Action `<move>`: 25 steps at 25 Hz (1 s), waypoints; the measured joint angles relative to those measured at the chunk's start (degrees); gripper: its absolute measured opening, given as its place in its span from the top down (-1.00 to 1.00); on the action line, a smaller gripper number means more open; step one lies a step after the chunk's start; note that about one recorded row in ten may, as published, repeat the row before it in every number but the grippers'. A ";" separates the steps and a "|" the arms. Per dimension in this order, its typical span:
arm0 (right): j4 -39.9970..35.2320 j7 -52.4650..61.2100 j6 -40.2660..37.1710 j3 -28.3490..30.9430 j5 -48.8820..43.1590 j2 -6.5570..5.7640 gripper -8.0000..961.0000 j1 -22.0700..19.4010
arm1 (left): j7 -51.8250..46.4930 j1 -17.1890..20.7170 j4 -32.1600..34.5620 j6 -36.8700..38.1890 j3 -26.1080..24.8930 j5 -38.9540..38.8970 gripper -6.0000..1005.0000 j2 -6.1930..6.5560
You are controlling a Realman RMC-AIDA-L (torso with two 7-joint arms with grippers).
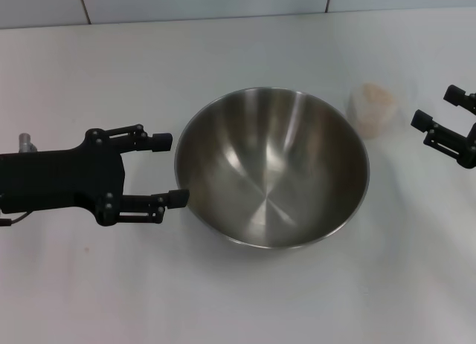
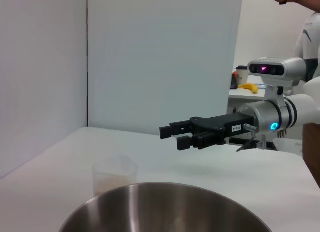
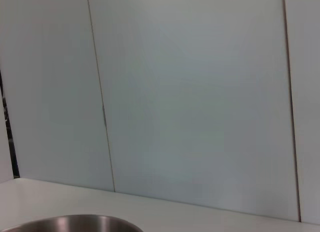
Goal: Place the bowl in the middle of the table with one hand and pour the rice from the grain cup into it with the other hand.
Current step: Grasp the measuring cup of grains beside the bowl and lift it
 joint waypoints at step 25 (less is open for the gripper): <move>5.76 -3.56 3.73 6.61 0.39 0.16 -0.64 -0.11 | 2.48 0.67 -0.30 -0.17 -1.38 -0.44 -0.68 0.06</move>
